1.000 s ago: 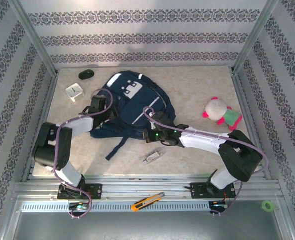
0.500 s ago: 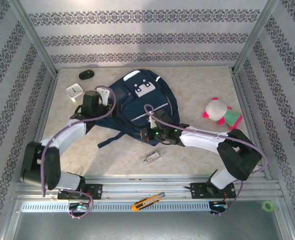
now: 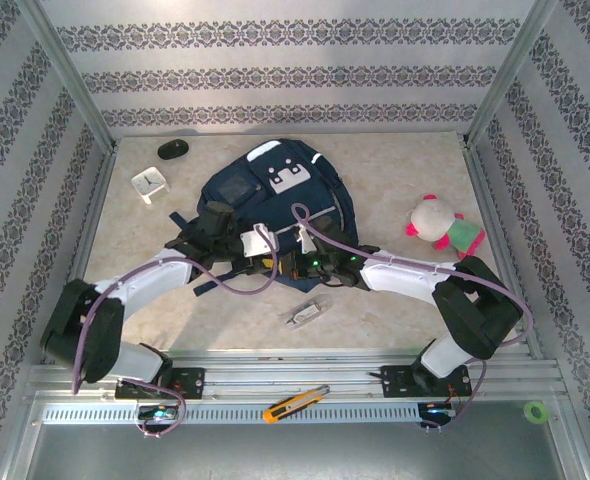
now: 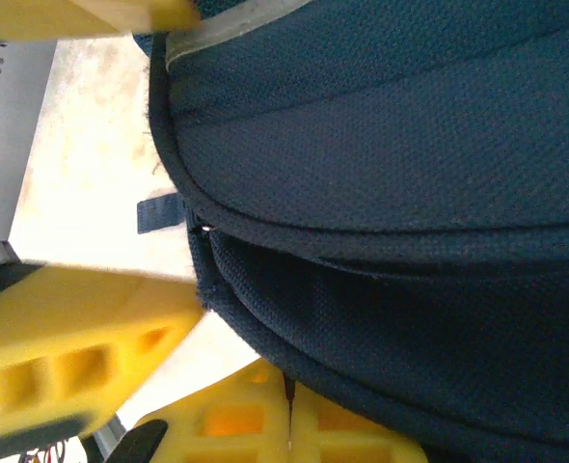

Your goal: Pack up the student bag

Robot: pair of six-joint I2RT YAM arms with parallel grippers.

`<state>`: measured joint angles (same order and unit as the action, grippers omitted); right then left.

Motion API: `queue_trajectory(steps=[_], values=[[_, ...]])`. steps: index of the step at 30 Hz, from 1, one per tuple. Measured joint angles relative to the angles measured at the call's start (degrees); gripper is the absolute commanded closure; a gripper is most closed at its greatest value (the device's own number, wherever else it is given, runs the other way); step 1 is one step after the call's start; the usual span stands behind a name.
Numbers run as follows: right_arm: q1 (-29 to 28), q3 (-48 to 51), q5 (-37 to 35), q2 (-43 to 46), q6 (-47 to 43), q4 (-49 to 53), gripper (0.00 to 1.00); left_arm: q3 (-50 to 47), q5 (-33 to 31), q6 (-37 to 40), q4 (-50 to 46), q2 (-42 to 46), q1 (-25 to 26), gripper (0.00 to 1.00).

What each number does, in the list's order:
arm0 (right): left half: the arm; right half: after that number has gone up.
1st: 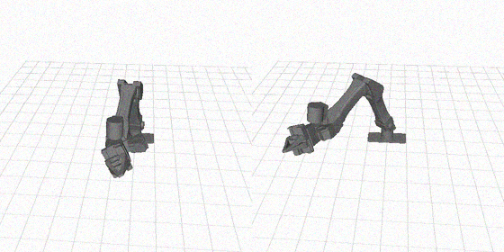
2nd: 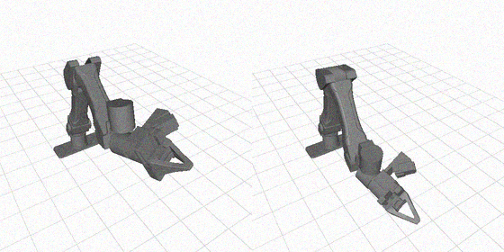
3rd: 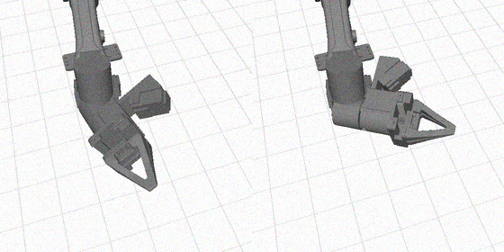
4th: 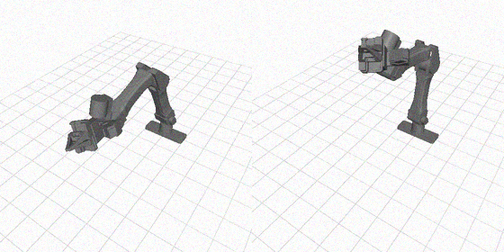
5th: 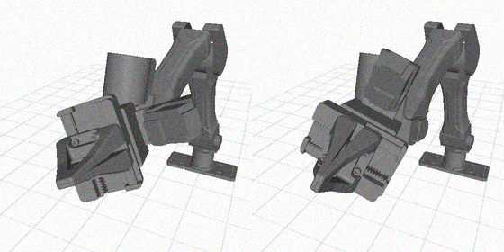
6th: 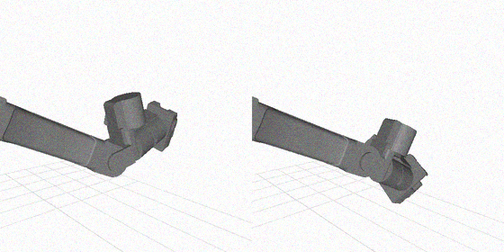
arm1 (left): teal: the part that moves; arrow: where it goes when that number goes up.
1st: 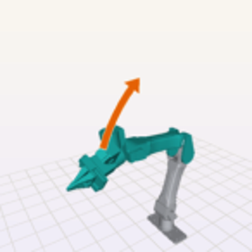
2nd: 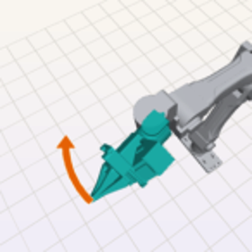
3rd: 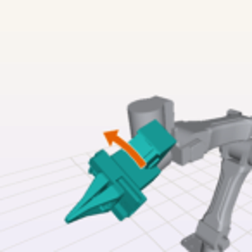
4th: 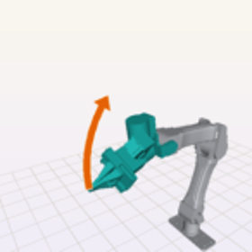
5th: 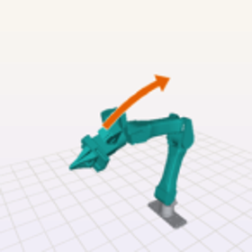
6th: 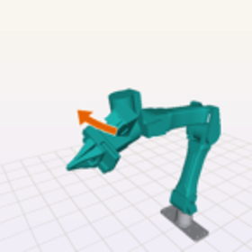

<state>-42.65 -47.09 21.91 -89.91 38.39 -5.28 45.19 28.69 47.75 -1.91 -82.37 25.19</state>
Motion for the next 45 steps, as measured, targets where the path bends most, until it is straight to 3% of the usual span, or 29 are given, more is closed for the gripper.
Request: queue_trajectory(steps=[5,8,19,22,23,26,29,32,45], values=[[1.33,0.44,0.35,0.50,0.37,-0.35,1.00,0.81,-1.84,4.87,0.98,-3.41,-0.07,0.86],[3.28,1.79,0.94,2.82,0.31,-1.18,1.00,0.81,-1.64,6.73,1.31,-3.37,-0.24,0.96],[16.63,3.50,1.77,9.79,-4.11,6.67,1.00,0.81,0.02,12.39,-4.26,0.59,-6.71,0.99],[17.00,3.50,1.77,10.05,-4.76,7.96,1.00,0.81,0.13,13.16,-4.96,0.96,-7.21,0.98],[16.96,3.50,2.03,10.05,-5.01,8.22,0.96,0.79,0.37,13.07,-4.98,1.01,-7.28,0.98],[13.25,3.48,2.01,10.67,-5.44,8.70,0.79,0.81,2.97,8.76,-4.98,1.07,-7.69,0.99],[7.85,3.41,2.84,12.31,-5.40,8.46,0.70,0.83,5.84,4.20,-5.01,1.07,-7.85,0.99],[4.35,2.56,4.50,12.76,-4.22,7.80,0.66,0.83,7.78,0.70,-5.01,1.07,-7.87,0.99],[0.09,-4.07,2.97,4.04,0.11,5.70,0.60,0.83,9.75,-4.37,-4.98,0.98,-8.07,0.99]])
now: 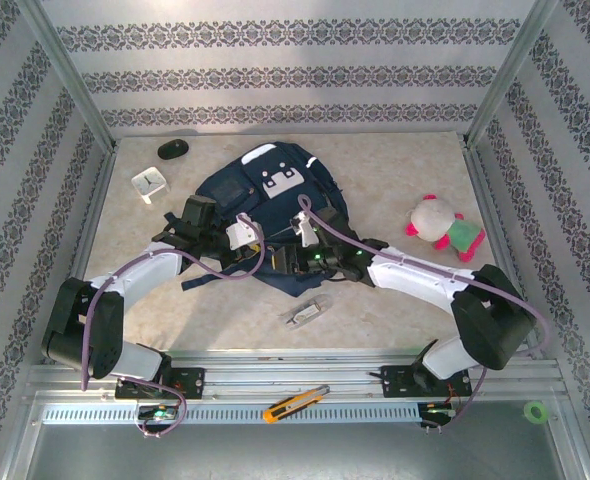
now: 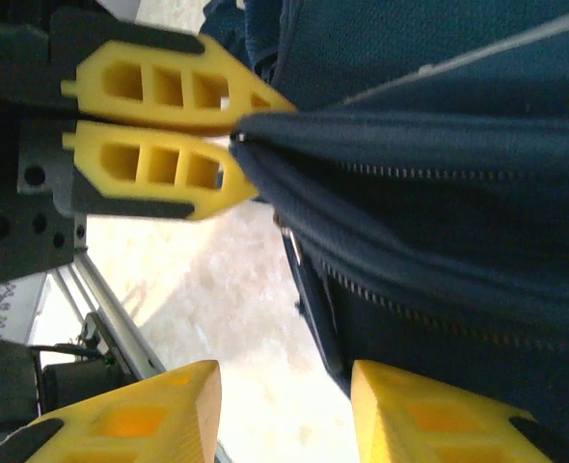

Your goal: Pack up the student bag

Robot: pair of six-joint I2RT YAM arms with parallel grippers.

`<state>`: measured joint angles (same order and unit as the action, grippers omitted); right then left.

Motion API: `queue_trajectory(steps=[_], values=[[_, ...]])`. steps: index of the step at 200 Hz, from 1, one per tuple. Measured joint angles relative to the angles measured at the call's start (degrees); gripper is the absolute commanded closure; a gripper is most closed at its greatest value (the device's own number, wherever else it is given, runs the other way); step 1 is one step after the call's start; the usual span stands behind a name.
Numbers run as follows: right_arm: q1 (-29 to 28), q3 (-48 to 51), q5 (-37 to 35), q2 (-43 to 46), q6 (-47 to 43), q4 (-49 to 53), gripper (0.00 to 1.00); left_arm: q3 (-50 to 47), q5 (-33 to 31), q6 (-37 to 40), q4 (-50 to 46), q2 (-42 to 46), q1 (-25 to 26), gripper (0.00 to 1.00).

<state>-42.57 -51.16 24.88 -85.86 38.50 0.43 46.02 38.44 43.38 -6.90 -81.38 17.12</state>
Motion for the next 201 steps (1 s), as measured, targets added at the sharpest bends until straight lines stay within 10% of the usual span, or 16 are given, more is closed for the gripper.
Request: queue_trajectory(steps=[99,154,201], values=[[-4.26,-6.34,-12.61,-4.11,0.81,5.44,0.65,0.00,1.18,-2.99,0.59,0.00,0.00,0.99],[-6.40,-8.94,-20.81,-6.16,1.25,8.72,1.00,-0.02,1.05,-3.98,1.01,0.00,0.00,1.00],[-4.98,-6.29,-19.26,-1.25,-0.11,9.03,1.00,0.57,1.22,-0.11,-0.04,0.00,0.00,1.00]])
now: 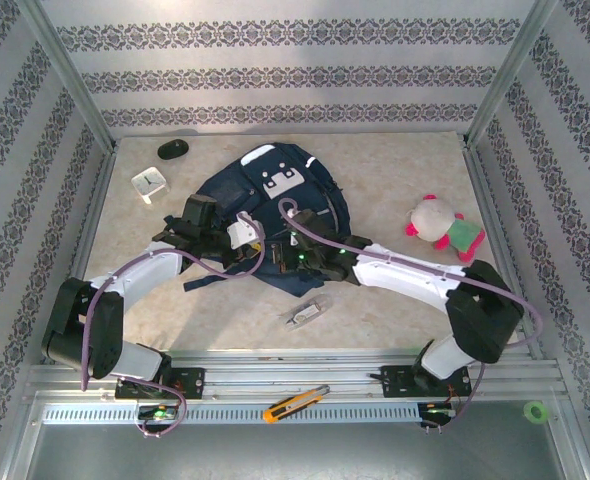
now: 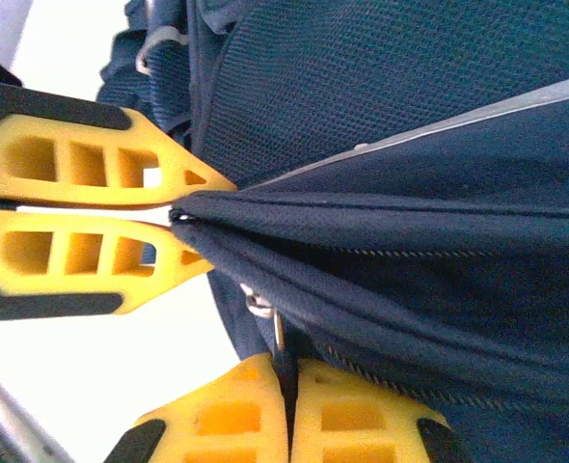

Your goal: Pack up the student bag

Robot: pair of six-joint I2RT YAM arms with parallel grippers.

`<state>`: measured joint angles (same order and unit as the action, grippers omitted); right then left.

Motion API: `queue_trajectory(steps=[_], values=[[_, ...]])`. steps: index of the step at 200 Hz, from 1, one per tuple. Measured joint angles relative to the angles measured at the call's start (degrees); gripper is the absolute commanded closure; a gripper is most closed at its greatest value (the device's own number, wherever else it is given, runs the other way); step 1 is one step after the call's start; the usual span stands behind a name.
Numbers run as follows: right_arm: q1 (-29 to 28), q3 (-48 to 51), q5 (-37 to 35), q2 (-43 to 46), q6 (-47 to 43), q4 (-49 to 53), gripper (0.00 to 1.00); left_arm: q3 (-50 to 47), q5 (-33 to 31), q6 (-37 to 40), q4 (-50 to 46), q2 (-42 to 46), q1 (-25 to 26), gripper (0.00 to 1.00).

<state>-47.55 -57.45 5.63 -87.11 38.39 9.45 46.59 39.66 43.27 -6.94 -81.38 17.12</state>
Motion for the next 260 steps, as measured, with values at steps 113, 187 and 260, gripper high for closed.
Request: queue_trajectory(steps=[113,187,260], values=[[10.10,5.31,9.51,4.44,-6.64,5.42,0.75,0.59,0.09,2.60,-4.81,0.13,-3.39,0.96],[5.75,4.68,12.87,6.14,-0.33,-0.81,0.61,-6.32,4.42,-20.41,5.70,3.34,-1.51,0.53],[10.75,4.70,12.87,4.22,7.76,-2.49,0.56,-3.87,-2.05,-16.68,0.17,6.51,-0.24,0.21]])
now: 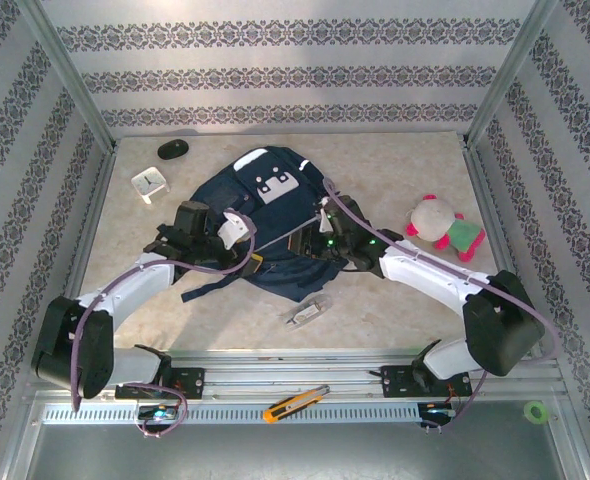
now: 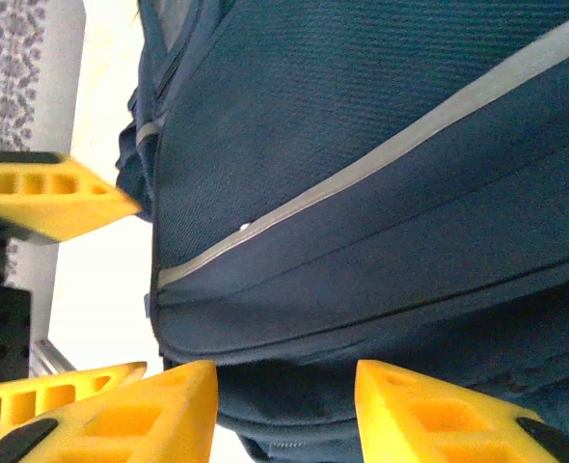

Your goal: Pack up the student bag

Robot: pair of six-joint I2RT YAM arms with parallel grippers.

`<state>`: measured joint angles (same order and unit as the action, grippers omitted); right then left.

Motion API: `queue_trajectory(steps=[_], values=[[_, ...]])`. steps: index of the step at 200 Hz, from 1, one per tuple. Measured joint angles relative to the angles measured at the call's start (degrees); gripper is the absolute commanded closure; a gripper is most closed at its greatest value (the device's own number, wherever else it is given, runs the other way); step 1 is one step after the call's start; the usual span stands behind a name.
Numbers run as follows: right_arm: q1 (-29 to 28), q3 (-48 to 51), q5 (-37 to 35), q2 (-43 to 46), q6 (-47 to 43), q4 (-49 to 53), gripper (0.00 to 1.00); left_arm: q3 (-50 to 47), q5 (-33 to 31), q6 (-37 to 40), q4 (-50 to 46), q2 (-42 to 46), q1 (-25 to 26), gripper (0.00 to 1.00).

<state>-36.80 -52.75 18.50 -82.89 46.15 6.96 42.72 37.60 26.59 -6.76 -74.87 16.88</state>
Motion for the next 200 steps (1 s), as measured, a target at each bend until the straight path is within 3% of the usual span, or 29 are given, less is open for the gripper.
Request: queue_trajectory(steps=[38,77,137,200], values=[[0.70,1.36,-0.26,-0.15,3.02,-0.46,0.49,1.81,-5.95,10.80,-1.62,0.15,0.00,0.16],[0.94,4.22,-0.52,-0.13,4.22,-0.55,0.47,6.51,-7.69,18.82,-2.08,-4.94,0.00,0.13],[1.46,4.50,-0.63,-0.13,4.70,-0.61,0.47,11.54,-7.63,37.38,-11.65,-8.83,0.00,0.11],[1.46,4.52,-0.63,-0.13,4.72,-0.94,0.47,14.71,-3.98,45.05,-19.39,-11.15,0.00,0.13]])
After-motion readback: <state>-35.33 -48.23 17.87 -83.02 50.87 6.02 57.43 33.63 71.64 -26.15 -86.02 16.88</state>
